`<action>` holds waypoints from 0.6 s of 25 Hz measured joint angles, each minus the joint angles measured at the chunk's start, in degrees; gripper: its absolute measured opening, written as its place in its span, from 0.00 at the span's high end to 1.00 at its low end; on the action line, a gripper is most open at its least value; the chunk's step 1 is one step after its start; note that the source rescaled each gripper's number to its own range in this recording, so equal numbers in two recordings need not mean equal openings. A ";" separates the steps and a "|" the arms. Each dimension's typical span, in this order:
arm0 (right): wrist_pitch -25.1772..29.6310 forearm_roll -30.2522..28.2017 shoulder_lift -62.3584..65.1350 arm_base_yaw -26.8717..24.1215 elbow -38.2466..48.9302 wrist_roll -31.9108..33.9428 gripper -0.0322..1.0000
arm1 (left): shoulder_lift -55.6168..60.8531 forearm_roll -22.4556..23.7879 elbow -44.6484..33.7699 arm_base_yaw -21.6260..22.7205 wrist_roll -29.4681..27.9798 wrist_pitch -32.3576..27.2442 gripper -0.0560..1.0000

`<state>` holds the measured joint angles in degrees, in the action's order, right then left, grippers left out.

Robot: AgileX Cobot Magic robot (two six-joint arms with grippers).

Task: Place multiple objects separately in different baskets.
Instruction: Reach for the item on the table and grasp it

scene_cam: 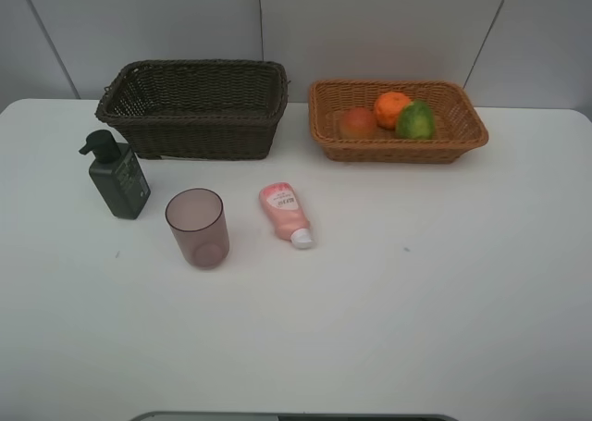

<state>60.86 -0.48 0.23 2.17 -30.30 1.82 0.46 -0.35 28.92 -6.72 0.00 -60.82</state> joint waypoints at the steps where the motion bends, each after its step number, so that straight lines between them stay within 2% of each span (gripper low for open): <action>1: -0.01 0.00 0.00 -2.09 0.00 0.31 0.00 | 0.00 0.00 0.00 0.00 0.00 0.00 0.01; 5: -0.01 -0.12 0.00 -6.63 0.00 0.53 0.00 | 0.00 0.00 0.00 0.00 0.00 0.00 0.01; 15: -0.06 -1.13 0.05 -7.05 0.00 0.53 0.00 | 0.00 0.00 0.00 0.00 0.00 0.00 0.01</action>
<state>60.81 -1.62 0.28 -4.87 -30.30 2.35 0.46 -0.35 28.92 -6.72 0.00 -60.82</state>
